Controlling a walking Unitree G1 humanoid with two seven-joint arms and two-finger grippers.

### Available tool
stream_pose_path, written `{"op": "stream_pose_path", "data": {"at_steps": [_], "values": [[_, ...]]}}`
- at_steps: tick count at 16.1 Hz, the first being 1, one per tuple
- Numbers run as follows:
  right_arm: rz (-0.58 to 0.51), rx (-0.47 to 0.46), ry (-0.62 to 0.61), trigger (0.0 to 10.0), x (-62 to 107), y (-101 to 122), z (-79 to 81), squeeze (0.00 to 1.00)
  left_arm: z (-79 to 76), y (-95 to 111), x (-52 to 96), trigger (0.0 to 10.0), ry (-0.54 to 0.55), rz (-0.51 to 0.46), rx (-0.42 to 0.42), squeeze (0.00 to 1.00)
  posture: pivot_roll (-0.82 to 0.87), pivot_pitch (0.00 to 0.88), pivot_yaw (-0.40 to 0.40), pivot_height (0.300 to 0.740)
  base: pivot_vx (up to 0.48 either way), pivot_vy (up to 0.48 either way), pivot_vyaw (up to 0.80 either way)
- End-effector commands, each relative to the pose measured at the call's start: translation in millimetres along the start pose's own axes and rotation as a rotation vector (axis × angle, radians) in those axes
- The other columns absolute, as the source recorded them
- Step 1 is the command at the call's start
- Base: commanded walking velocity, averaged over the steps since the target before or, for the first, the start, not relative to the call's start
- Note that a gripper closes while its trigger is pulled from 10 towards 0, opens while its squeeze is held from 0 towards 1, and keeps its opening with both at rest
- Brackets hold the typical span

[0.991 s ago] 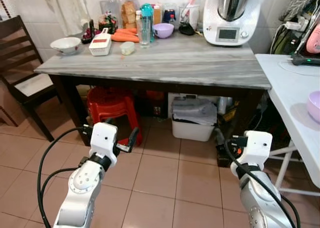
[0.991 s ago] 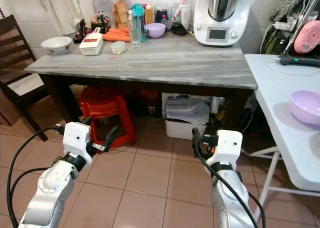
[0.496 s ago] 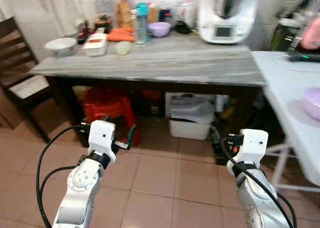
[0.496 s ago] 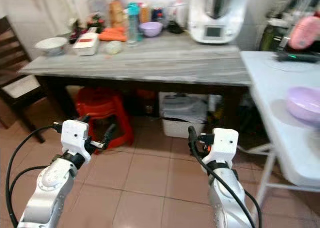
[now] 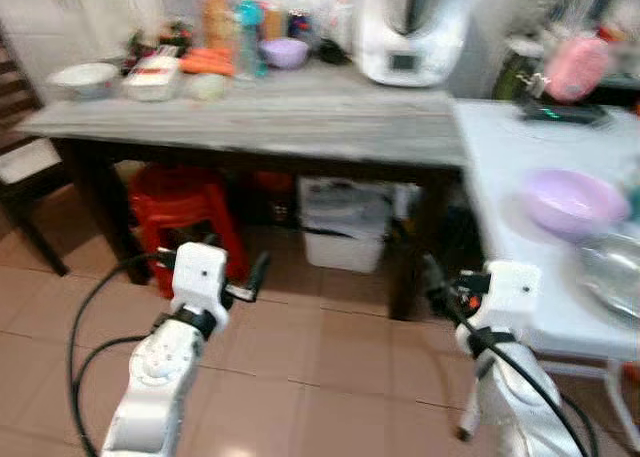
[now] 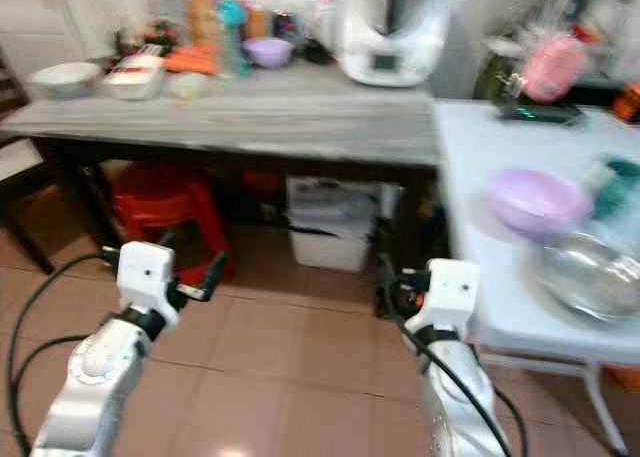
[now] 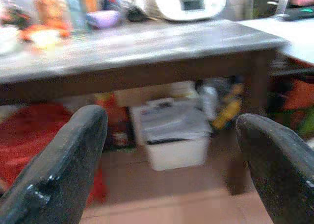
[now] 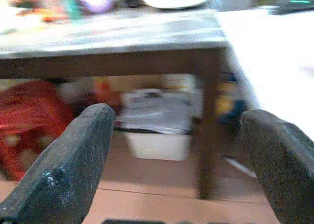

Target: Setting the table

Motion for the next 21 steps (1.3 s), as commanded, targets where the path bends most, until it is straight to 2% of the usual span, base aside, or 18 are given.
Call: {"op": "stream_pose_path", "data": {"at_steps": [1, 4, 6, 7, 13, 21], "values": [[-0.042, 0.011, -0.016, 10.0, -0.4, 12.0, -1.0, 0.0, 0.2, 9.0, -2.3, 10.0, -0.01, -0.026, -0.011, 0.0, -0.03, 0.0, 0.006, 0.74, 0.0, -0.48, 0.0], [-0.024, 0.037, -0.022, 10.0, 0.3, 10.3, -2.4, 0.0, -1.2, 7.1, -1.1, 10.0, -0.016, -0.022, -0.011, 0.0, -0.03, 0.0, 0.004, 0.74, 0.0, -0.48, 0.0], [-0.033, 0.099, -0.036, 10.0, 1.3, 8.6, -4.1, 0.0, -0.8, 5.9, 0.1, 10.0, -0.011, -0.016, -0.011, 0.0, -0.03, 0.0, 0.004, 0.74, 0.0, -0.48, 0.0], [-0.034, 0.063, -0.008, 10.0, 1.4, 7.8, -0.8, 0.0, -0.9, 5.7, 0.3, 10.0, -0.01, -0.014, -0.011, 0.0, -0.03, 0.0, 0.004, 0.74, 0.0, -0.48, 0.0], [-0.02, 0.106, 0.038, 10.0, 4.7, 7.9, 5.2, 0.0, -2.8, 5.9, 1.0, 10.0, -0.009, -0.013, -0.01, 0.0, -0.03, 0.0, -0.005, 0.74, 0.0, -0.448, 0.0], [-0.026, 0.113, 0.048, 10.0, 3.9, 9.8, 5.5, 0.0, -5.5, 7.6, -0.9, 10.0, -0.015, -0.026, 0.013, 0.0, -0.03, 0.0, -0.006, 0.74, 0.0, 0.0, 0.0]]}}
Point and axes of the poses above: a point about 5 cm out from each wrist's last joint towards the gripper, its own x axis pointing back from the gripper into the wrist, its own y axis along the axis of the wrist's last joint, z = x × y, the point moved 4 cm from there along -x, pointing out of the wrist towards the gripper, and after that the axes turned 15 degrees about -x, right-handed, at the moved point
